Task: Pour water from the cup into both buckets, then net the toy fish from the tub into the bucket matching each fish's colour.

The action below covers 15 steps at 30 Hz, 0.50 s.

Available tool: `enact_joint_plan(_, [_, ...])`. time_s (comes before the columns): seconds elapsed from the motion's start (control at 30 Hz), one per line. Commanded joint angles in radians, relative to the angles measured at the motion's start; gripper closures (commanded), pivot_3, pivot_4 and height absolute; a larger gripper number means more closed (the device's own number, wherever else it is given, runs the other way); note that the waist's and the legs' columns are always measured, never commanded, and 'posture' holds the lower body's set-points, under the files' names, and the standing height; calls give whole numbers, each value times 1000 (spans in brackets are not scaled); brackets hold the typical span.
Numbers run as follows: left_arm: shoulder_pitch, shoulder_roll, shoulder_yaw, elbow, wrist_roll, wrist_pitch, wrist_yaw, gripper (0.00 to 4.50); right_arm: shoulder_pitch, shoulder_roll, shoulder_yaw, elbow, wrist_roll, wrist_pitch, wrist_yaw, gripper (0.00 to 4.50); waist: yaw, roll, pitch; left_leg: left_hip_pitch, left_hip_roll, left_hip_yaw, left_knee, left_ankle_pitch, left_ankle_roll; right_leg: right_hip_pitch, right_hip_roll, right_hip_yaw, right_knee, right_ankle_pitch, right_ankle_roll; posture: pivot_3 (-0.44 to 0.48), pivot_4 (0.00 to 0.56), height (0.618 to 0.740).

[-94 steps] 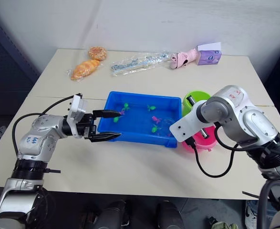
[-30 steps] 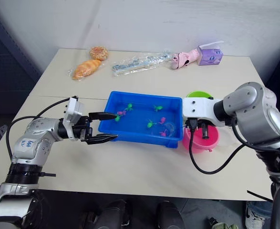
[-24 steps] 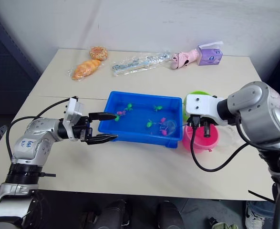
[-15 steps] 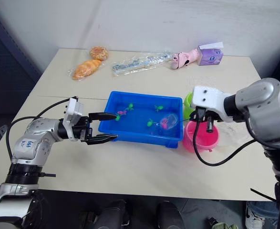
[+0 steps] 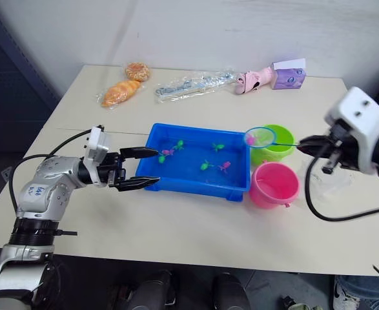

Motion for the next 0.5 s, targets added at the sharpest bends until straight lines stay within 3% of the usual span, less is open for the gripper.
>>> enact_joint_plan(0.03, [-37, -7, 2, 22, -13, -10, -24, 37, 121, 33, -172, -114, 24, -32, -27, 4500, -2, 0, 0, 0, 0, 0, 0, 0, 0, 0, 0, 0, 0, 0, 0, 0, 150, 740])
enact_joint_plan(0.23, [-97, -20, -19, 89, 2, -26, -61, 37, 336, 172, -350, -225, 29, -174, -86, 4500, -2, 0, 0, 1, 0, 0, 0, 1, 0, 1, 1, 0, 0, 0, 0, 0, 150, 740])
enact_joint_plan(0.5, [-125, -44, -39, 113, 11, -33, -77, 37, 560, 307, -367, -241, -43, -523, -172, 4500, -2, 0, 0, 2, 0, 1, 0, 1, 0, 1, 1, 1, 0, 1, 2, 0, 150, 740])
